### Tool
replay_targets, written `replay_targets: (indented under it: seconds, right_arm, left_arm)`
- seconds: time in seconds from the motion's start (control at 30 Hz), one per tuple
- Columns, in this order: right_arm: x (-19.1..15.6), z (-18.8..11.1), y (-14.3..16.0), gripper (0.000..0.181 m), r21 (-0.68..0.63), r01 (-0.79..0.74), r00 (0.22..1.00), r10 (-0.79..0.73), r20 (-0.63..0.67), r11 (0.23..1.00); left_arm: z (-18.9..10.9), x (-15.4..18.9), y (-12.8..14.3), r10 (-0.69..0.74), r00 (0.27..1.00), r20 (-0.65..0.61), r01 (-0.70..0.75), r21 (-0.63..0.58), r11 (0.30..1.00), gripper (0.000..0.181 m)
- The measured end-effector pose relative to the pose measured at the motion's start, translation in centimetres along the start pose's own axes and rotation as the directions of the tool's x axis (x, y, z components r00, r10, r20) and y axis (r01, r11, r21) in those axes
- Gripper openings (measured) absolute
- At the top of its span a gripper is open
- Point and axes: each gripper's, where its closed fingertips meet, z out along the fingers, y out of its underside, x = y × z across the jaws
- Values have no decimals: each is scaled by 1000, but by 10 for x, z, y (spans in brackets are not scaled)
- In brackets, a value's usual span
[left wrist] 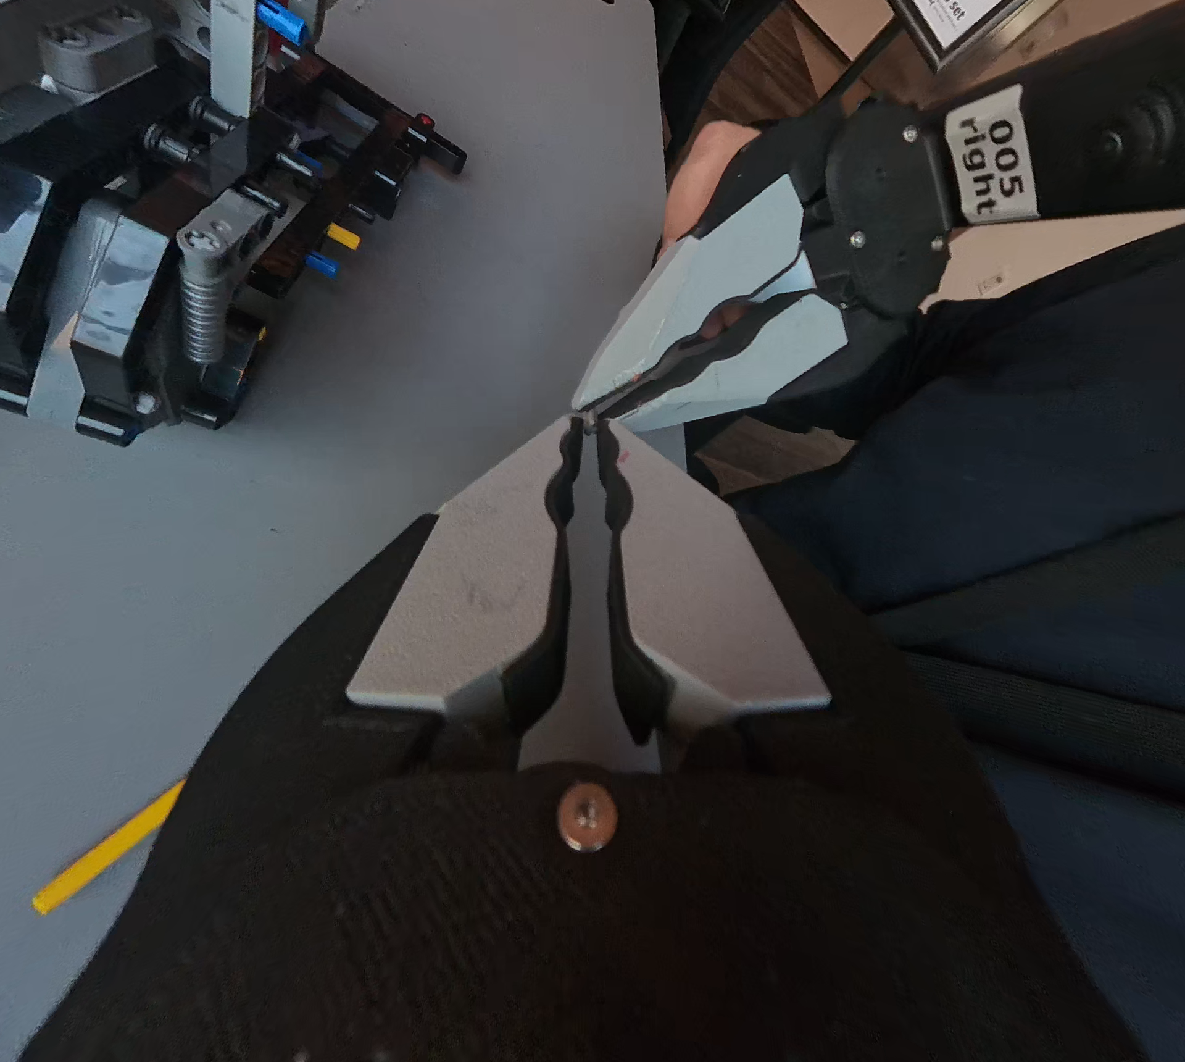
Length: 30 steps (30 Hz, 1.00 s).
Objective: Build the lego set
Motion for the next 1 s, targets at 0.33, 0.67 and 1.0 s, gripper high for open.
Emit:
replay_targets:
  seconds: [0.33,0.67,1.0]
  right_arm:
    - [-4,25,-11,1,-6,98,994,-98,43,995]
    - [7,37,-20,0,48,-4,996,-1,90,999]
    - [27,40,-21,0,81,-22,999,19,44,996]
  left_arm:
    - [-24,-7,6,-10,999,53,5,89,996,2]
    - [-40,-17,1,18,987,159,-43,153,987,2]
    - [-69,-10,3,74,978,196,-120,236,964,25]
